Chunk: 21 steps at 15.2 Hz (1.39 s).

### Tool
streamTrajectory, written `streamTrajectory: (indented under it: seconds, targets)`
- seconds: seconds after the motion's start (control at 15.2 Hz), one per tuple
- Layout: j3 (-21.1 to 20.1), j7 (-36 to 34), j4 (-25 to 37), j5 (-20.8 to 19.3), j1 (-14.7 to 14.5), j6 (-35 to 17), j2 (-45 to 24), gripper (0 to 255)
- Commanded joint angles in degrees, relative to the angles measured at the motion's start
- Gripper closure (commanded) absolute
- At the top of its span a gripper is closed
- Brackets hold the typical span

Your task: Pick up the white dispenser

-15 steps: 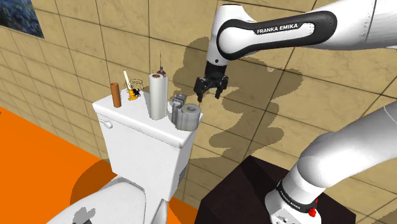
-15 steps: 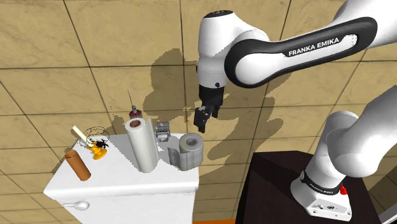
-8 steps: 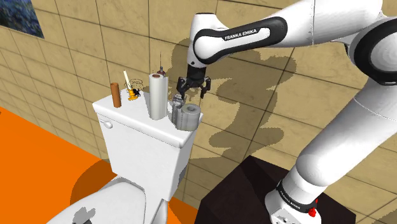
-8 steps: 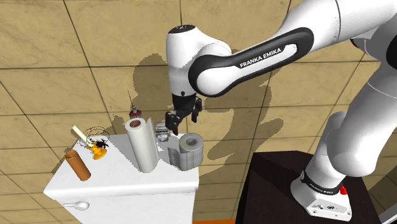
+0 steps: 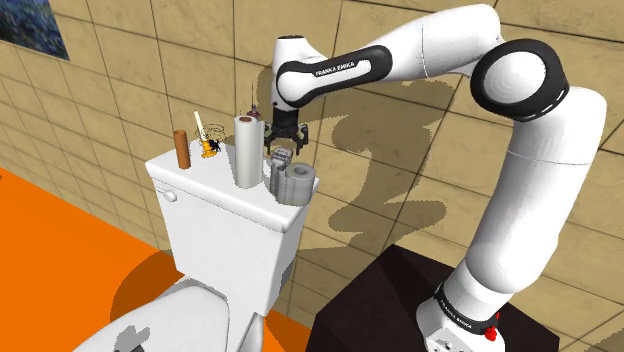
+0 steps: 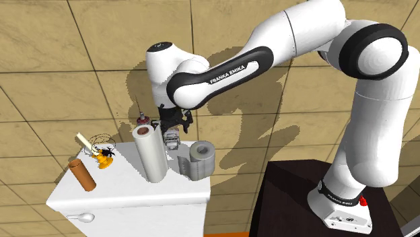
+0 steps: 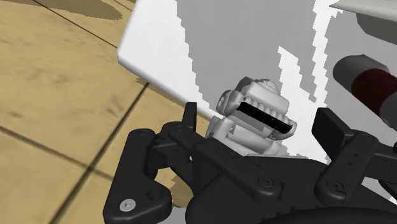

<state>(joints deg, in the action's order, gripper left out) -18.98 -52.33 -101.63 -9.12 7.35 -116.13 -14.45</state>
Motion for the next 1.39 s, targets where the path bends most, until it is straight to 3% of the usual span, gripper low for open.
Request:
streamTrajectory:
  seconds: [0.0,0.59,0.66,1.32]
  targets:
    - [0.56,-2.25,2.67,-1.15,-0.5,-0.05,-3.0,0]
    - [0.71,-3.11,-0.03,-2.16,-0.48,-4.4,-4.81,0]
    - [0.7,-3.18,0.13,-2.2,-0.54,-4.36,-4.94,255]
    - [0.6,-2.99,0.34,-2.02,-0.4,-3.75,-4.51,255]
